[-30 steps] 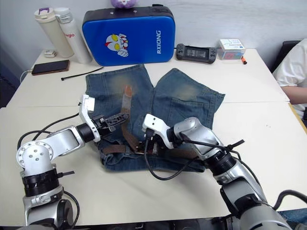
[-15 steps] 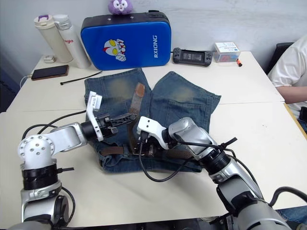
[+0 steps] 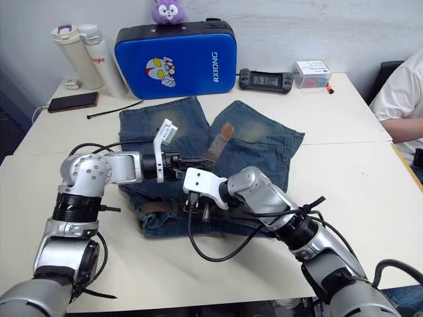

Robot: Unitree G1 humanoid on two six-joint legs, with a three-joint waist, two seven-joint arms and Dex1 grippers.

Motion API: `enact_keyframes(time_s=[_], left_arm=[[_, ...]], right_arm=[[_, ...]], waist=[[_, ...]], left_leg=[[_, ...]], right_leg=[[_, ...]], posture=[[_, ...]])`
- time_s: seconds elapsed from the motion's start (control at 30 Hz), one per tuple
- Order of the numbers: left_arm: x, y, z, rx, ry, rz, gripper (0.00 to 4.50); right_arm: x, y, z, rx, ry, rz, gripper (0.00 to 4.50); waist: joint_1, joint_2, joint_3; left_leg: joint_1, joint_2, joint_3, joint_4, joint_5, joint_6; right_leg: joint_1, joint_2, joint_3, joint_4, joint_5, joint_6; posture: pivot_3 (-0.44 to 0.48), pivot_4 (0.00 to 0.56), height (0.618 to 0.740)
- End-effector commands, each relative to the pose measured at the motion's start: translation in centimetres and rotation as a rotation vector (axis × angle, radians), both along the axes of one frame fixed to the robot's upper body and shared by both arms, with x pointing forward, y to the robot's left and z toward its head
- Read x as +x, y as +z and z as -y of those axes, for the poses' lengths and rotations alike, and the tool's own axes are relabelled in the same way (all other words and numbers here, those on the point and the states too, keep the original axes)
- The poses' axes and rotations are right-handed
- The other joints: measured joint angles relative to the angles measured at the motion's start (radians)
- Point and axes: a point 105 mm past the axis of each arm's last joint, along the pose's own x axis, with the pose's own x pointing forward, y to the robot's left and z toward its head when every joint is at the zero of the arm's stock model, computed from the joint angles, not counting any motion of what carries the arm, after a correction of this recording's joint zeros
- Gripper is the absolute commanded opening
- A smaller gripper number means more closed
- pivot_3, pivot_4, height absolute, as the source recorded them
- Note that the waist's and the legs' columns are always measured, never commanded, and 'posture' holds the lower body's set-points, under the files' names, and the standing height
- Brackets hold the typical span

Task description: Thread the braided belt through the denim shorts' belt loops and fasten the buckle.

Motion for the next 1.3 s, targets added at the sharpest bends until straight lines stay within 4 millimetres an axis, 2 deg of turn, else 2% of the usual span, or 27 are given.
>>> enact_keyframes(time_s=[0.03,0.17,0.3,0.43,0.5,0.6,0.67,0.73,0.87,0.97,1.03,1.2,1.3], left_arm=[[1.1,3.3,2.6,-0.055,-0.077,0.130,0.00],[2.6,4.1,4.4,-0.050,-0.091,0.171,0.00],[4.4,4.7,5.4,-0.035,-0.049,0.204,0.00],[5.5,5.6,6.1,-0.047,-0.027,0.229,0.00],[5.9,5.9,6.1,-0.035,-0.013,0.249,0.00],[7.3,4.4,5.0,0.098,0.050,0.318,0.00],[7.9,3.6,4.4,0.119,0.083,0.299,0.00],[7.7,3.0,4.3,0.137,0.058,0.292,0.00],[1.5,1.5,6.2,0.122,-0.379,0.268,0.00],[-0.5,0.0,6.2,0.185,-0.507,0.285,0.00],[-0.6,-0.3,6.2,0.201,-0.508,0.286,0.00],[1.0,0.9,6.7,0.161,-0.462,0.314,0.00],[3.4,2.3,7.1,0.084,-0.306,0.319,0.00]], right_arm=[[-0.1,-5.6,2.9,-0.184,-0.128,-0.102,0.03],[-0.3,-5.6,2.9,-0.177,-0.128,-0.110,0.03],[-0.6,-5.6,2.9,-0.174,-0.122,-0.118,0.03],[-0.8,-5.7,2.8,-0.175,-0.112,-0.123,0.03],[-0.9,-5.7,2.7,-0.178,-0.099,-0.118,0.03],[-0.9,-5.6,2.6,-0.179,-0.080,-0.108,0.03],[-1.0,-5.6,2.5,-0.177,-0.069,-0.103,0.03],[-1.0,-5.5,2.4,-0.173,-0.057,-0.096,0.03],[-1.1,-5.6,2.2,-0.178,-0.035,-0.095,0.03],[-1.2,-5.6,1.9,-0.190,-0.004,-0.088,0.03],[-1.3,-5.6,1.8,-0.193,0.010,-0.085,0.03],[-1.6,-5.7,1.4,-0.188,0.028,-0.095,0.03],[-1.7,-5.6,1.3,-0.181,0.040,-0.098,0.03]], waist=[[0.004,0.000,0.000],[0.011,0.000,0.000],[0.011,0.001,0.000],[0.020,0.001,0.000],[0.025,0.001,0.000],[0.026,0.001,0.000],[0.025,0.001,0.000],[0.025,0.001,0.000],[0.022,0.001,0.000],[0.009,0.001,0.000],[0.000,0.003,-0.001],[0.000,0.003,-0.001],[0.001,0.003,-0.001]], left_leg=[[0.000,0.000,0.000,0.000,0.000,0.000],[0.000,-0.001,-0.002,0.000,0.000,0.000],[-0.001,-0.001,-0.001,0.000,0.000,0.001],[-0.002,-0.001,0.000,0.000,0.000,0.001],[-0.002,-0.001,0.000,0.000,0.000,0.001],[-0.002,-0.002,0.000,0.000,0.000,0.002],[-0.002,-0.002,0.000,0.000,0.000,0.002],[-0.004,-0.002,0.000,0.000,0.000,0.002],[-0.006,-0.001,0.001,0.000,0.000,0.002],[-0.006,0.000,0.001,-0.001,0.000,0.002],[-0.005,0.001,0.002,-0.002,0.000,0.002],[-0.004,0.001,0.002,-0.007,0.000,0.002],[-0.004,0.001,0.002,-0.006,0.000,0.003]], right_leg=[[0.000,0.000,0.000,0.000,0.000,0.000],[0.002,-0.001,0.000,-0.001,0.000,0.000],[0.000,-0.001,-0.001,-0.001,0.000,0.000],[-0.001,-0.002,-0.001,-0.001,0.000,0.000],[0.000,-0.002,-0.002,-0.001,0.000,0.000],[-0.001,-0.003,-0.002,-0.001,0.000,0.001],[-0.001,-0.003,-0.002,-0.001,0.000,0.001],[-0.003,-0.003,-0.003,-0.001,0.000,0.001],[-0.005,-0.001,-0.004,0.002,0.000,0.000],[-0.005,-0.001,-0.003,0.003,0.000,0.000],[-0.005,0.000,-0.002,0.002,0.000,0.000],[-0.005,0.000,-0.003,0.000,0.000,-0.001],[-0.005,0.000,-0.003,0.000,0.000,-0.001]], posture=[[0.000,0.150,0.725],[0.000,0.150,0.725],[0.000,0.150,0.725],[0.000,0.150,0.725],[0.000,0.150,0.725],[0.000,0.150,0.725],[0.000,0.150,0.725],[0.000,0.150,0.725],[0.000,0.150,0.725],[0.000,0.150,0.725],[0.000,0.150,0.725],[0.000,0.150,0.725],[0.000,0.150,0.725]])
